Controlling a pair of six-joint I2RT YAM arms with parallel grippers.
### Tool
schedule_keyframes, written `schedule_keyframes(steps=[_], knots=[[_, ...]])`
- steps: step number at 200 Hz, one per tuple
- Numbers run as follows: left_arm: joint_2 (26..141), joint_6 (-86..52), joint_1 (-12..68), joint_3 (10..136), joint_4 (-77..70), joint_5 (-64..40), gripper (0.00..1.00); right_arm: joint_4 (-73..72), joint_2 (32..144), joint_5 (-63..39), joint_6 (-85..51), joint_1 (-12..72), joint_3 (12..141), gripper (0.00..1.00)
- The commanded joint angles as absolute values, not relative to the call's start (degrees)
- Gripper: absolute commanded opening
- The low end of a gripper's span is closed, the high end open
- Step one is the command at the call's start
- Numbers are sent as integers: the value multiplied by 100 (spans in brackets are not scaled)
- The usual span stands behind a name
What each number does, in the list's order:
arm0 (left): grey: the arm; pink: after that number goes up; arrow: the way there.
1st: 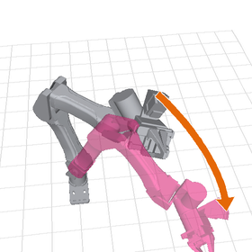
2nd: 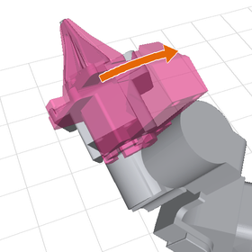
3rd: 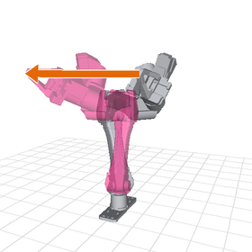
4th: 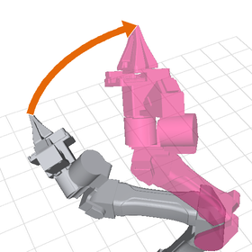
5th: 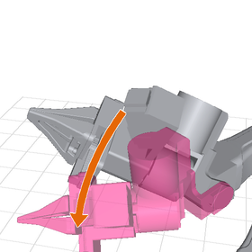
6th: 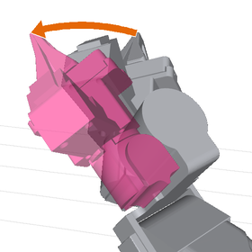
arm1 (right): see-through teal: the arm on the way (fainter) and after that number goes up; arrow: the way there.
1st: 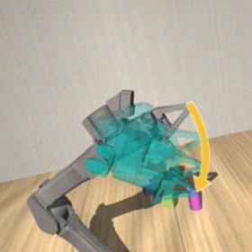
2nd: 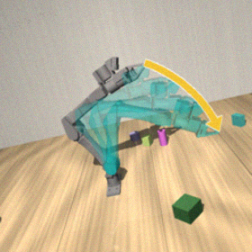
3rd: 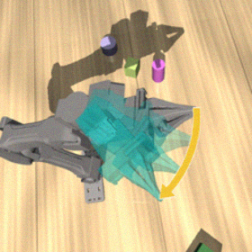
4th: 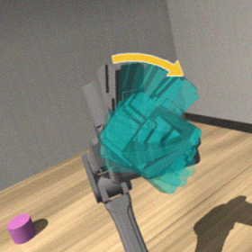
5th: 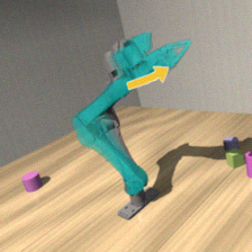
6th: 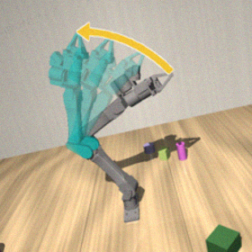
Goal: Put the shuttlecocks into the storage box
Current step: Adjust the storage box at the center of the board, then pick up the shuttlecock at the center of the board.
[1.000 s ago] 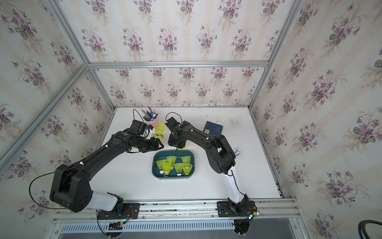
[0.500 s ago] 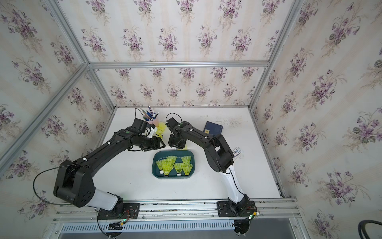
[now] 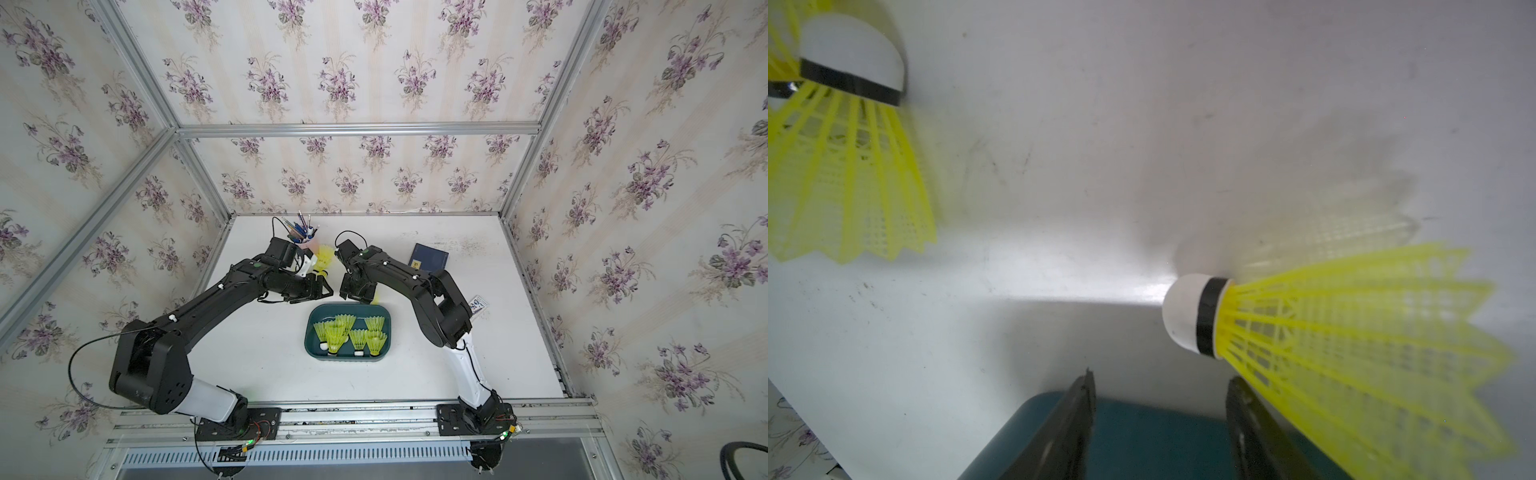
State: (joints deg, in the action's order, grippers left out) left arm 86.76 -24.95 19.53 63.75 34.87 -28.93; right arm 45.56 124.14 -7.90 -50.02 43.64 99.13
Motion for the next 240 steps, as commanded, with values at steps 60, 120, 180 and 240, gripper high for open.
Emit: schedule_keyframes(steps=[60,120,180,240], knots=[[8674,-2496,1978,6454,3376,-3035,74,4519,12478,-386,-4888,4027,9926,57],[8793,-2578,2048,6475,3218,-3148,74,4474,12752,-286,-4925,4008,10149,55],[9064,-2727,2017,6460,2957,-3605,74,4123,12595,-202,-4993,4007,9695,46],[9333,-2931,1833,6522,3017,-3564,73,3987,12538,-145,-4975,4008,9455,39]])
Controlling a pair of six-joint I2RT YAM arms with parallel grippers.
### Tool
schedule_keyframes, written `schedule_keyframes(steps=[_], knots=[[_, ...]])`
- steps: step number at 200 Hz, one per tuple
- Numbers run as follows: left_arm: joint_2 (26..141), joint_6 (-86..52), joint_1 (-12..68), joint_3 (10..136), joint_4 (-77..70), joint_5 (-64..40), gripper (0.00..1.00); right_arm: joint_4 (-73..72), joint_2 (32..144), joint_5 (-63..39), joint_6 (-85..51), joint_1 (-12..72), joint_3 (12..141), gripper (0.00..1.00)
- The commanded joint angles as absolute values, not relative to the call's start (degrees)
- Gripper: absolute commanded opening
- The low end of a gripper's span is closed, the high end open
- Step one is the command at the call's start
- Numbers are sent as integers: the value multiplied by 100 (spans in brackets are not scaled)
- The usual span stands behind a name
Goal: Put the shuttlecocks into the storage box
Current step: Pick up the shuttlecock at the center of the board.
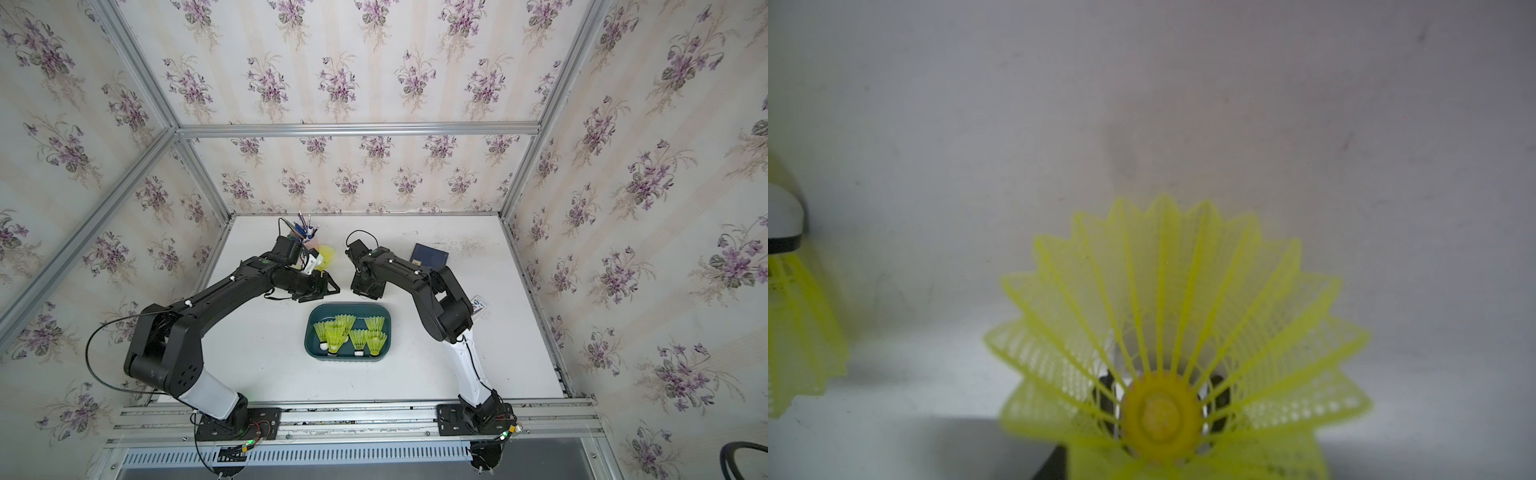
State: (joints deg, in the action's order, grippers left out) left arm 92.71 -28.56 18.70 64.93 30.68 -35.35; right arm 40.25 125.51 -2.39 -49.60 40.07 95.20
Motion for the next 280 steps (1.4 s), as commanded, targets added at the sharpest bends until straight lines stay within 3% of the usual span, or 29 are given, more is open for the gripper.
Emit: schedule_keyframes(steps=[1,109,180,280], knots=[[9342,-2933,1830,6518,3016,-3566,73,3984,12540,-147,-4975,4008,9456,38],[9334,-3523,1701,6208,2236,-3422,73,3918,12454,-123,-4843,4008,9279,30],[9293,-3556,1698,6243,2196,-3411,73,3918,12259,23,-4731,4015,9275,18],[8564,-3252,1876,6249,2858,-3296,73,4260,11097,429,-4442,4320,9261,17]])
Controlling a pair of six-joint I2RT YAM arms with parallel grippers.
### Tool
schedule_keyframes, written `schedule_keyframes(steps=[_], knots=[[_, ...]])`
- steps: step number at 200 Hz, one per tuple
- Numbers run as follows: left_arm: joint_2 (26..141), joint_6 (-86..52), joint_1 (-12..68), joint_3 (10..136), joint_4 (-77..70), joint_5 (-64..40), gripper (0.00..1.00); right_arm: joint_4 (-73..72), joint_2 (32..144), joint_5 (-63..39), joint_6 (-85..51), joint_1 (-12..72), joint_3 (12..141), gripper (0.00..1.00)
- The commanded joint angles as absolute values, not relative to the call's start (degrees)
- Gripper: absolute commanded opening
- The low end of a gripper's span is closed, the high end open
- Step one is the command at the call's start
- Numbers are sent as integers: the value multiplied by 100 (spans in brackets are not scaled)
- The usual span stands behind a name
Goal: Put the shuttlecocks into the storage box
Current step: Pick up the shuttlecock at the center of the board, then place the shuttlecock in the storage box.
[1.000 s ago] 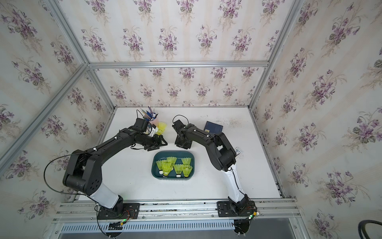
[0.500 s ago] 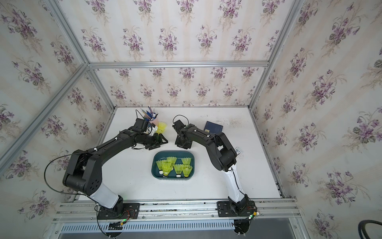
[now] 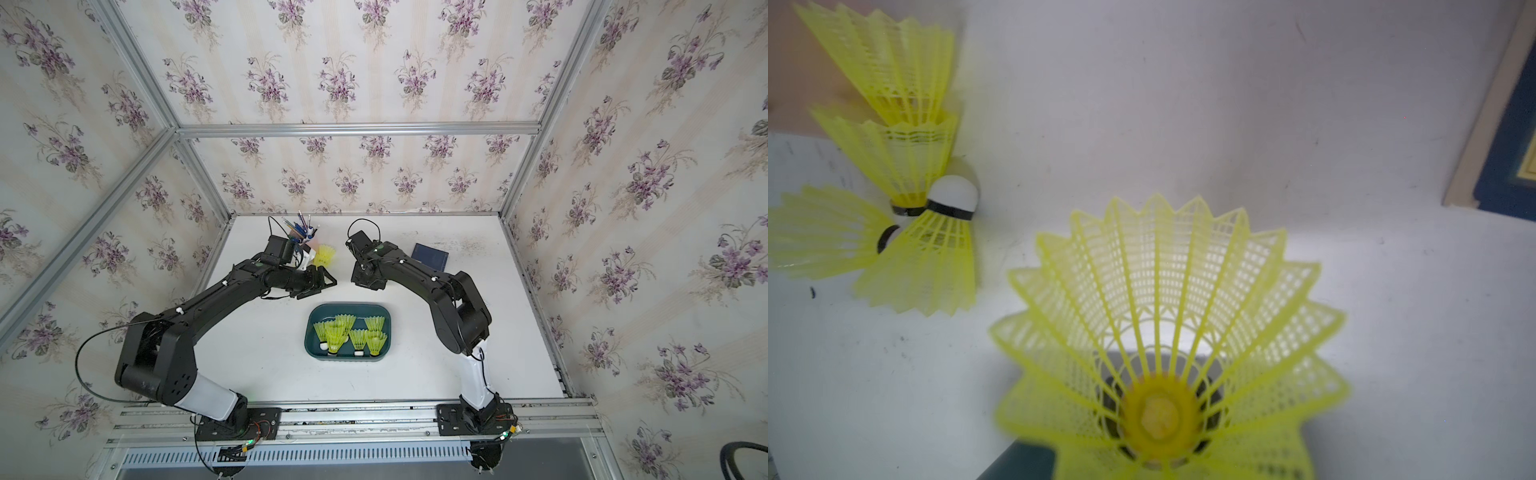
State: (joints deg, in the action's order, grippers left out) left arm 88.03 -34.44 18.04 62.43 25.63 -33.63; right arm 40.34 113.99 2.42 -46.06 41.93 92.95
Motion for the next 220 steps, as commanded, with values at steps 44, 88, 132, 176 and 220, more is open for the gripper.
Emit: schedule_keyframes(steps=[44,88,132,176,220], knots=[[7812,-3123,2046,6033,3288,-3186,73,4350,10126,523,-4428,4715,8639,16],[7212,-3006,2596,5848,3720,-2961,73,4579,9269,704,-4684,5162,7815,16],[6624,-3220,3192,5488,3738,-2788,73,4597,8621,714,-5026,5393,7026,16],[6444,-3488,3811,5209,3474,-2590,73,4445,8474,549,-5099,5514,6511,16],[6489,-3650,4236,5144,3354,-2315,73,4401,8531,609,-5055,5546,6337,16]])
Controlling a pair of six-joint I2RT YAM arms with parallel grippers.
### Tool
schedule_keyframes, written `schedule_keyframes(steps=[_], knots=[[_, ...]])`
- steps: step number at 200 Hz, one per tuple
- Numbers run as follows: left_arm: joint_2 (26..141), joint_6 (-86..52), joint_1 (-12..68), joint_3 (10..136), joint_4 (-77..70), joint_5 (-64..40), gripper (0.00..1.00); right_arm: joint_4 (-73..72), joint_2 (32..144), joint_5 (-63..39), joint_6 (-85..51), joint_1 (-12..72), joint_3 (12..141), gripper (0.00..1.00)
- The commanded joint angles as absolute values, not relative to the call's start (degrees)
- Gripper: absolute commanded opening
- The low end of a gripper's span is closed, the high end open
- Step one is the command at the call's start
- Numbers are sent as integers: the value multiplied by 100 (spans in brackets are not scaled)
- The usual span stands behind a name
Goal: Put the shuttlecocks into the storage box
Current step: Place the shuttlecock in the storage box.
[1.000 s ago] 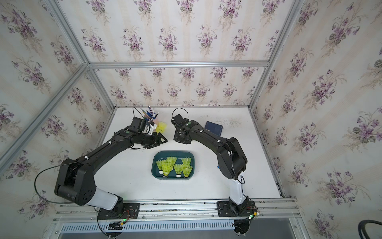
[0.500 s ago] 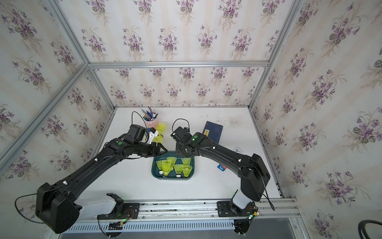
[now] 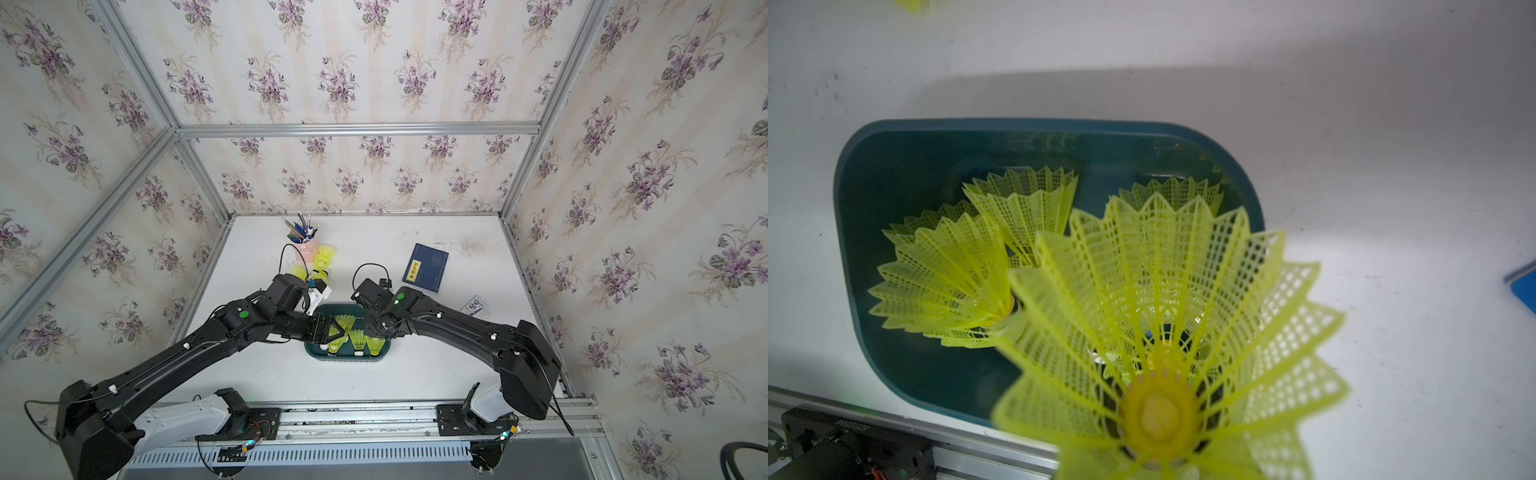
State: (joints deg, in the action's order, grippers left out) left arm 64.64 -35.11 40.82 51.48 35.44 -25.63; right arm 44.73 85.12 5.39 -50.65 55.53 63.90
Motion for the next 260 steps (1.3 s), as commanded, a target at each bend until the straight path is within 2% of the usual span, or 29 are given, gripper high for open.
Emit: schedule_keyframes(steps=[1,136,208,260], knots=[[6492,-3653,4241,5147,3347,-2309,73,4402,8533,612,-5054,5546,6332,16],[6785,-3850,4509,5238,3225,-2140,73,4271,8837,488,-4778,5583,6264,19],[6784,-3850,4509,5239,3268,-2087,73,4721,8724,572,-4643,5766,6409,41],[6801,-3849,4513,5272,3283,-2098,73,5099,8493,794,-4658,5766,6708,43]])
